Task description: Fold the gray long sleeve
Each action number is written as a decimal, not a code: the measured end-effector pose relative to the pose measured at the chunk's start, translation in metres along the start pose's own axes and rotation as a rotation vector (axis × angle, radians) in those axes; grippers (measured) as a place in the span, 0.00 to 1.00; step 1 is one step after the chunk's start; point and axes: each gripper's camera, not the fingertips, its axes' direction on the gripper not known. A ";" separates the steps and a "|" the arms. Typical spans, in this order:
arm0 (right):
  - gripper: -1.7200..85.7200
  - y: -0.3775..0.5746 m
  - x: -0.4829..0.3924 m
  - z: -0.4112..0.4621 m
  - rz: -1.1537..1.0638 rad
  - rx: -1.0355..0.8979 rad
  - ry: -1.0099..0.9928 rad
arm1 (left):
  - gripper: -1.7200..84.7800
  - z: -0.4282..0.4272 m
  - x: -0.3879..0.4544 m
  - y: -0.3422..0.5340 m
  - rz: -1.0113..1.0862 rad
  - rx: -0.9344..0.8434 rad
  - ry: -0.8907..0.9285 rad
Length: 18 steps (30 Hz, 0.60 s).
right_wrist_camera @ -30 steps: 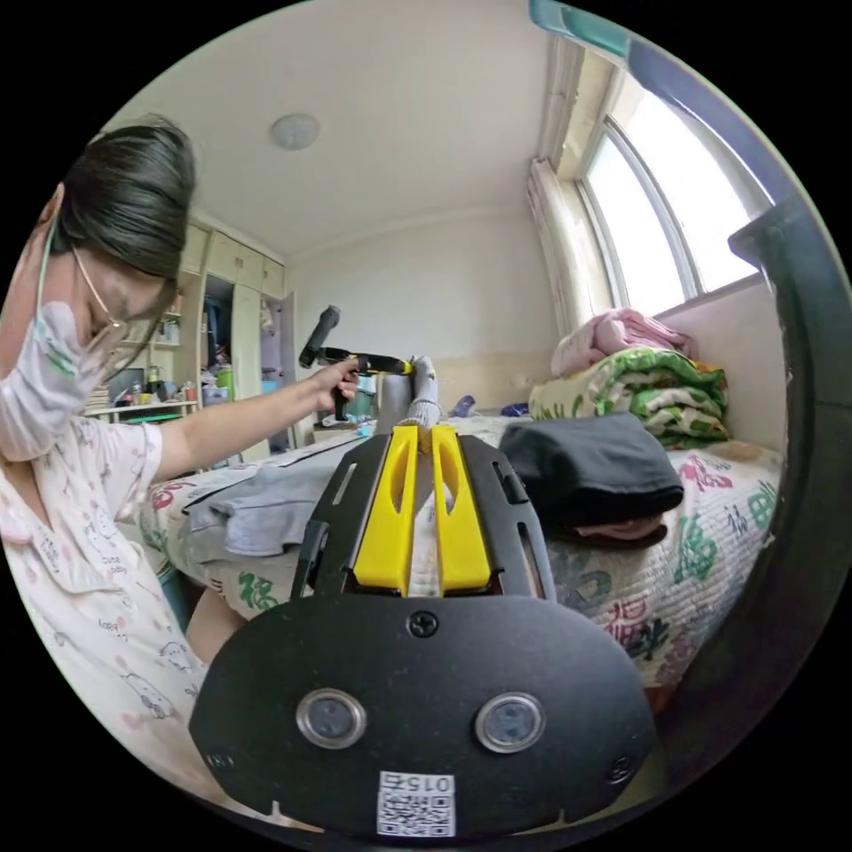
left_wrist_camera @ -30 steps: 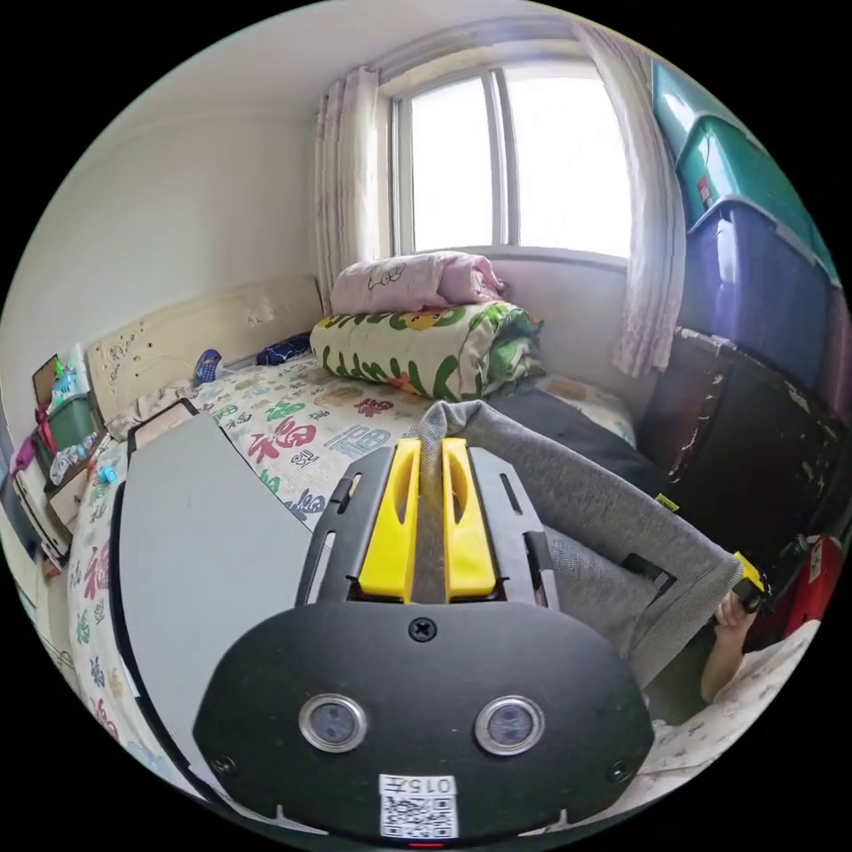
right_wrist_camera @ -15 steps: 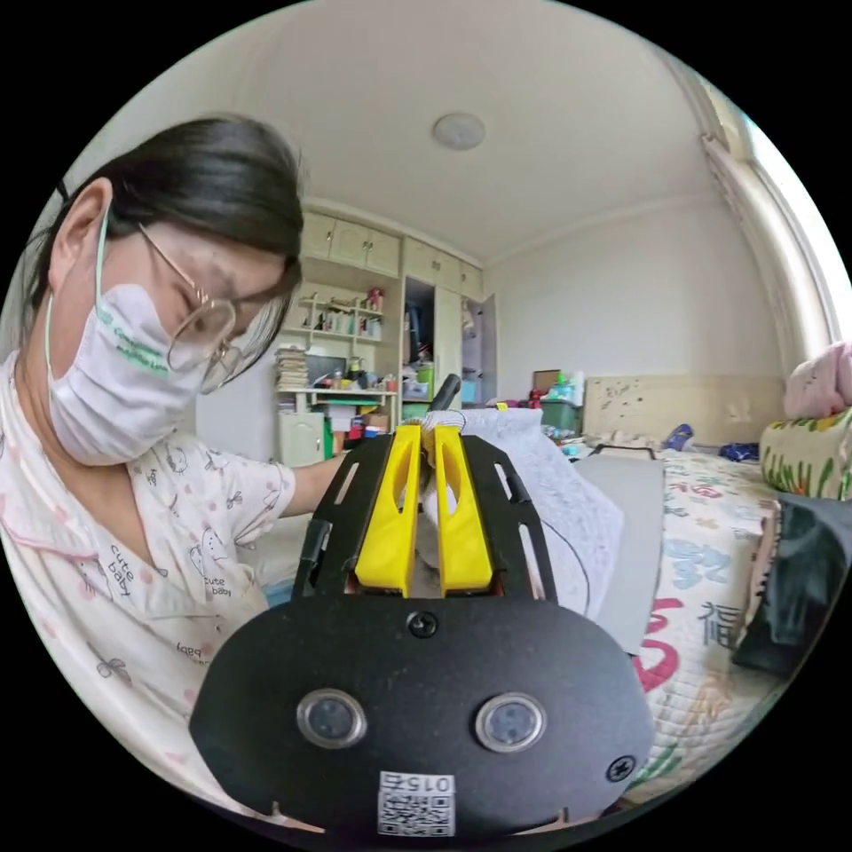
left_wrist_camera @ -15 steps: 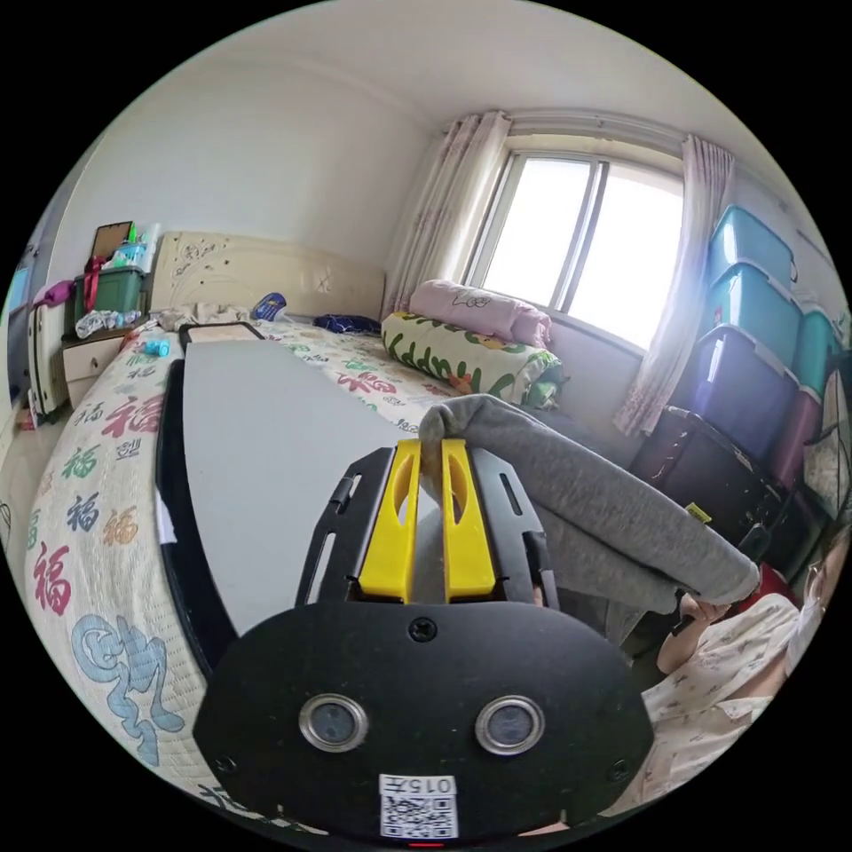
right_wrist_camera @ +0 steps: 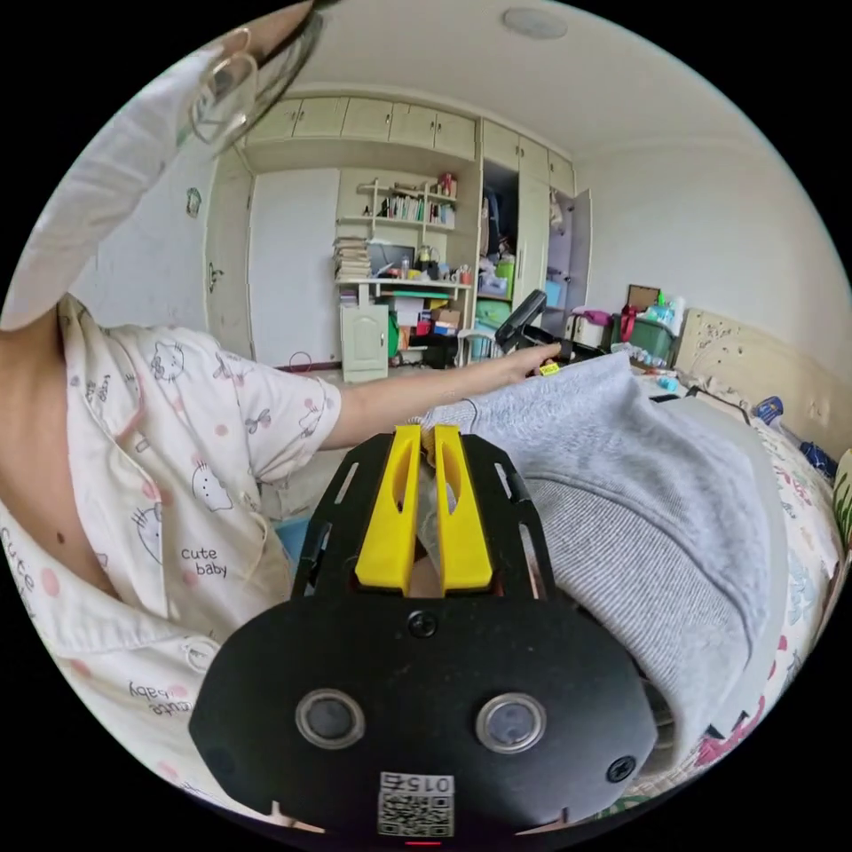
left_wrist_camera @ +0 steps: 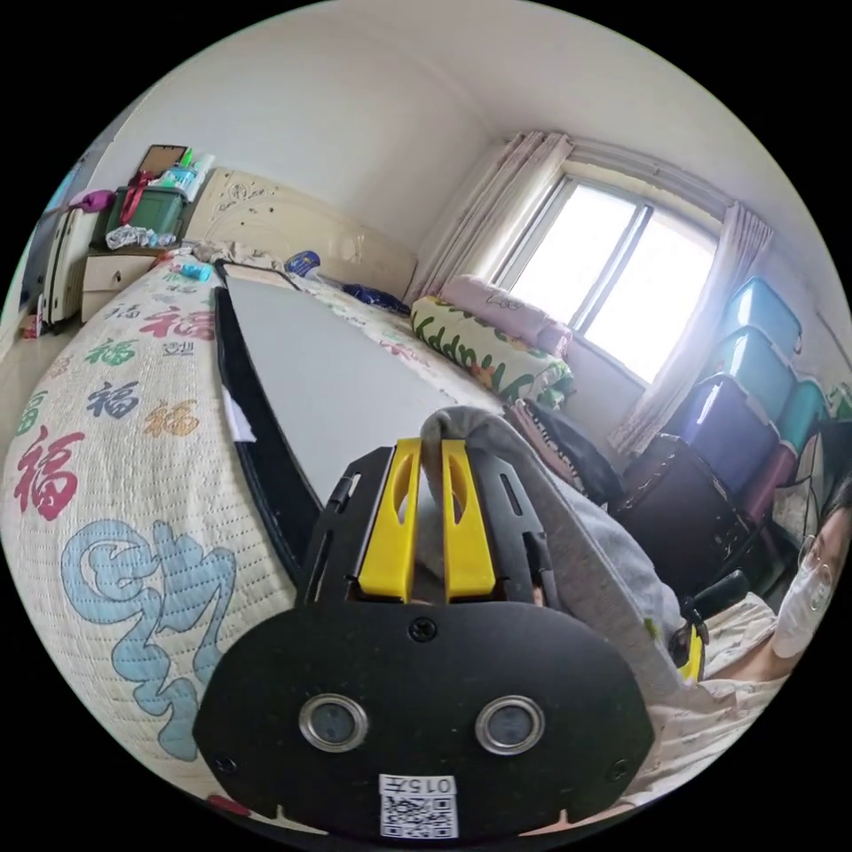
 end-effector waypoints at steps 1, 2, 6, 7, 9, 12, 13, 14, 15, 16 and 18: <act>0.04 0.010 -0.002 0.013 -0.007 -0.034 -0.008 | 0.04 0.001 -0.004 0.023 0.005 -0.015 -0.024; 0.04 0.019 -0.005 0.022 -0.015 -0.053 -0.008 | 0.04 -0.002 -0.011 0.042 -0.009 -0.026 -0.033; 0.04 0.043 -0.007 0.041 -0.020 -0.087 -0.018 | 0.06 -0.040 -0.038 0.098 -0.164 0.148 -0.038; 0.04 0.049 -0.008 0.047 -0.019 -0.092 -0.021 | 0.08 -0.049 -0.047 0.116 -0.214 0.214 0.048; 0.04 0.056 -0.010 0.055 -0.025 -0.090 -0.015 | 0.12 -0.044 -0.052 0.137 -0.246 0.237 0.205; 0.05 0.065 -0.013 0.072 -0.048 -0.102 0.002 | 0.18 -0.004 -0.032 0.155 -0.212 0.082 0.217; 0.05 0.067 -0.013 0.081 -0.051 -0.120 0.005 | 0.17 0.012 -0.019 0.160 -0.169 0.020 0.168; 0.05 0.068 -0.013 0.091 -0.056 -0.149 0.006 | 0.14 0.026 -0.008 0.166 -0.128 -0.028 0.135; 0.05 0.068 -0.012 0.096 -0.058 -0.164 0.009 | 0.11 0.033 -0.003 0.168 -0.113 -0.053 0.132; 0.05 0.069 -0.012 0.107 -0.074 -0.201 0.010 | 0.06 0.046 0.004 0.172 -0.107 -0.110 0.112; 0.06 0.071 -0.011 0.117 -0.092 -0.243 0.036 | 0.03 0.060 0.014 0.180 -0.093 -0.165 -0.008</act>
